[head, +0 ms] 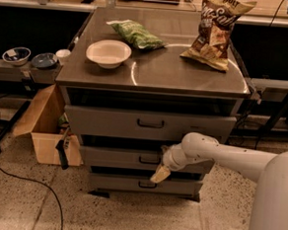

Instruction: Open middle drawer

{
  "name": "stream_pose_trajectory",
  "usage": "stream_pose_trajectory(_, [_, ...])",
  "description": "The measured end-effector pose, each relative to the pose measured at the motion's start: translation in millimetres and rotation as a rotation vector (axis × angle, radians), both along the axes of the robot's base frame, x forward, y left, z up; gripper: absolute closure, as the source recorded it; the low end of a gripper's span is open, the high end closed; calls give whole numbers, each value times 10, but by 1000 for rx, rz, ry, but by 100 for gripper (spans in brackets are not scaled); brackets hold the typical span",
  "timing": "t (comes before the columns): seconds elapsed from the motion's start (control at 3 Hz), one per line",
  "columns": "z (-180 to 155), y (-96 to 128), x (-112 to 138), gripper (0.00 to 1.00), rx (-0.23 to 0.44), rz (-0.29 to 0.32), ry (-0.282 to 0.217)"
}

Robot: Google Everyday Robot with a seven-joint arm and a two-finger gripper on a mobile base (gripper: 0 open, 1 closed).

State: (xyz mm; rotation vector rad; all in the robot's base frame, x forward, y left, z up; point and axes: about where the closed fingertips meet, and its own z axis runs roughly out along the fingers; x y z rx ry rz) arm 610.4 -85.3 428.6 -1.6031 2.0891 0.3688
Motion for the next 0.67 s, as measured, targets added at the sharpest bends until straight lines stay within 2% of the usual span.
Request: stream_pose_trajectory(0.67, [0,0,0,66,0,0,0])
